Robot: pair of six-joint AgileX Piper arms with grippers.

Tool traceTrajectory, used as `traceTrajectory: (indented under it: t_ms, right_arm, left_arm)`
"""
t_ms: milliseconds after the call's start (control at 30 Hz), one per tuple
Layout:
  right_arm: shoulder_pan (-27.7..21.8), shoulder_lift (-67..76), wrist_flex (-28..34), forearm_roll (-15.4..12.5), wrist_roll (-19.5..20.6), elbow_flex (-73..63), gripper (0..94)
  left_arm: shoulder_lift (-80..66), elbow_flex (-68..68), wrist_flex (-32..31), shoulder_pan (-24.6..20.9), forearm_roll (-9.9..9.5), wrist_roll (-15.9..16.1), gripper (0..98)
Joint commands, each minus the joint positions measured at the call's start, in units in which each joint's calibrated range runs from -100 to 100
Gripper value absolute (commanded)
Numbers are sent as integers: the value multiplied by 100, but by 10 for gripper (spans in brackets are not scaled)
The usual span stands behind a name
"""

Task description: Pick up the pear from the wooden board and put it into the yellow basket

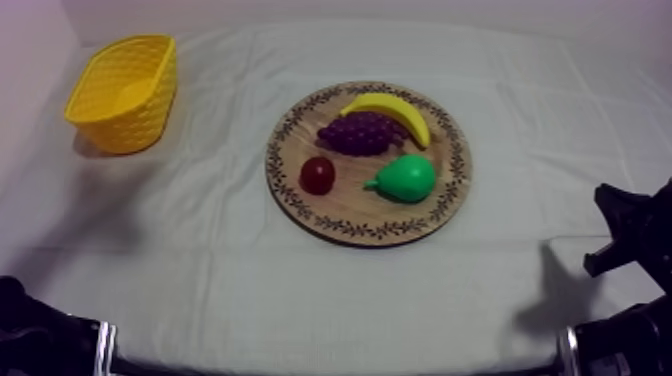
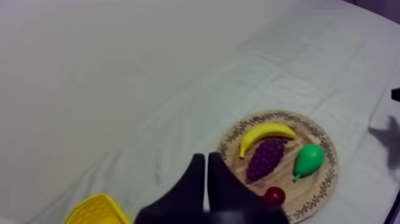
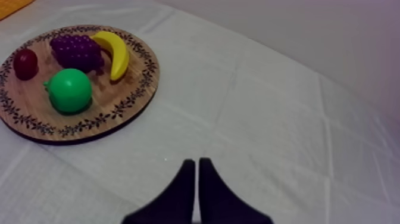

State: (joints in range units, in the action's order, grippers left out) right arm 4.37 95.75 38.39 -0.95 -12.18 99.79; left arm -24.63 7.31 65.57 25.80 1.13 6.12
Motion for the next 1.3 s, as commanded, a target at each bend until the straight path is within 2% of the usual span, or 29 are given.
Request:
traceTrajectory:
  t_ms: [0,433,633,900,1033,1267]
  right_arm:
    - [0,1,0,0,1,-1,3]
    - [0,1,0,0,0,-1,3]
    - [0,1,0,0,0,-1,3]
    - [0,1,0,0,0,-1,3]
    - [0,1,0,0,0,-1,3]
    - [0,1,0,0,0,-1,3]
  left_arm:
    - [281,-39,-1,177,0,27,0]
    - [1541,-238,73,1000,50,303,0]
    - [2043,-64,43,1196,77,477,0]
    - [2761,-284,44,1359,16,510,4]
    - [3129,-580,126,1443,-54,498,77]
    - [3672,-1012,157,1637,-356,277,336]
